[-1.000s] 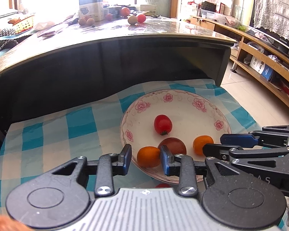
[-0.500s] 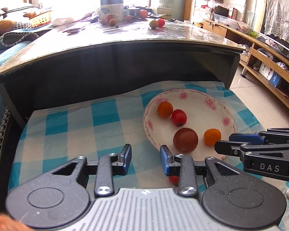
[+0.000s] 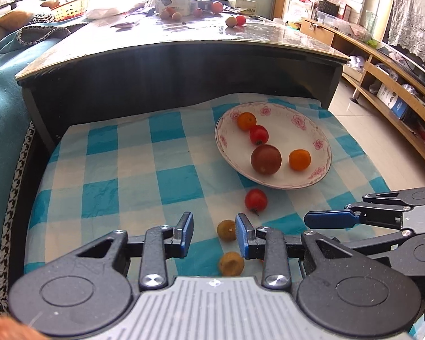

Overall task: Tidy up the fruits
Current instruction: 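Withdraw from the bowl, left tool toward a brown fruit, right toward a mandarin, then grasp the small brown fruit with the left tool while the right tool grasps the mandarin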

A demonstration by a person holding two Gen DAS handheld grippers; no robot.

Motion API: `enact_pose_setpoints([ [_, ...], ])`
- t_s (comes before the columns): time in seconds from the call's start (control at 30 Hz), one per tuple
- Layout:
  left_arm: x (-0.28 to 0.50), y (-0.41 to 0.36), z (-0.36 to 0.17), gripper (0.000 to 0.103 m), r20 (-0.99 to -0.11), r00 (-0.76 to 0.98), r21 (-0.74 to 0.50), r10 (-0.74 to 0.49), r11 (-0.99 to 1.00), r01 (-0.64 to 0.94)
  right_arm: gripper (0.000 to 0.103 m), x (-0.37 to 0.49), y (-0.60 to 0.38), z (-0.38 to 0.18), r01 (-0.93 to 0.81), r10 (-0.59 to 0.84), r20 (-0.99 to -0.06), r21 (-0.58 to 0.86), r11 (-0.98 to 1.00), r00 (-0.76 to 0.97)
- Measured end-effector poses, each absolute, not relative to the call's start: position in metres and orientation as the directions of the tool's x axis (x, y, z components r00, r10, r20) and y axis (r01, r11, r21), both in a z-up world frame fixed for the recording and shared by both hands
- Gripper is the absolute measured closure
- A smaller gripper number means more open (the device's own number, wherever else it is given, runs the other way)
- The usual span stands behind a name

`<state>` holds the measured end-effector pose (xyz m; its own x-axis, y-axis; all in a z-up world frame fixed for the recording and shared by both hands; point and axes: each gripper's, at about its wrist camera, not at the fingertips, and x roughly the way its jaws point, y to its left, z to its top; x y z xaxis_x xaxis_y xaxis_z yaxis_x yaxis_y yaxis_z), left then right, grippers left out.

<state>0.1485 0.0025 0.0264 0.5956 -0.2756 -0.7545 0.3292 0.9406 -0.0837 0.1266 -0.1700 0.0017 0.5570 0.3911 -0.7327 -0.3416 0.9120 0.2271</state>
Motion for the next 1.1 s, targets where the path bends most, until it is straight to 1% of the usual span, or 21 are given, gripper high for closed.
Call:
enact_pose_setpoints([
  [0.1, 0.15, 0.009, 0.02, 0.062, -0.768, 0.572, -0.1, -0.287, 0.937, 0.336, 0.065, 0.128, -0.165, -0.003, -0.36, 0.392, -0.749, 0.219, 0.907, 0.534],
  [0.37, 0.146, 0.021, 0.003, 0.062, -0.799, 0.527, -0.088, -0.29, 0.923, 0.375, 0.065, 0.129, -0.152, -0.02, -0.411, 0.388, -0.789, 0.19, 0.892, 0.477],
  [0.4, 0.145, 0.021, 0.0, 0.062, -0.804, 0.518, -0.089, -0.291, 0.921, 0.379, 0.063, 0.13, -0.151, -0.021, -0.414, 0.383, -0.791, 0.183, 0.892, 0.477],
  [0.47, 0.144, 0.021, -0.004, 0.062, -0.813, 0.503, -0.09, -0.294, 0.916, 0.39, 0.063, 0.131, -0.15, -0.023, -0.418, 0.368, -0.793, 0.159, 0.895, 0.486],
  [0.57, 0.142, 0.018, -0.009, 0.062, -0.817, 0.488, -0.092, -0.307, 0.905, 0.415, 0.063, 0.135, -0.153, -0.024, -0.403, 0.367, -0.794, 0.17, 0.899, 0.484],
  [0.67, 0.14, 0.013, -0.01, 0.062, -0.819, 0.479, -0.088, -0.317, 0.893, 0.441, 0.065, 0.136, -0.155, -0.03, -0.392, 0.359, -0.805, 0.174, 0.904, 0.472],
  [0.83, 0.14, 0.005, -0.02, 0.062, -0.834, 0.453, -0.088, -0.316, 0.885, 0.457, 0.075, 0.136, -0.158, -0.029, -0.391, 0.371, -0.798, 0.186, 0.901, 0.475],
  [1.1, 0.141, -0.01, -0.027, 0.062, -0.834, 0.449, -0.071, -0.321, 0.869, 0.49, 0.077, 0.136, -0.167, -0.021, -0.364, 0.361, -0.799, 0.192, 0.912, 0.482],
])
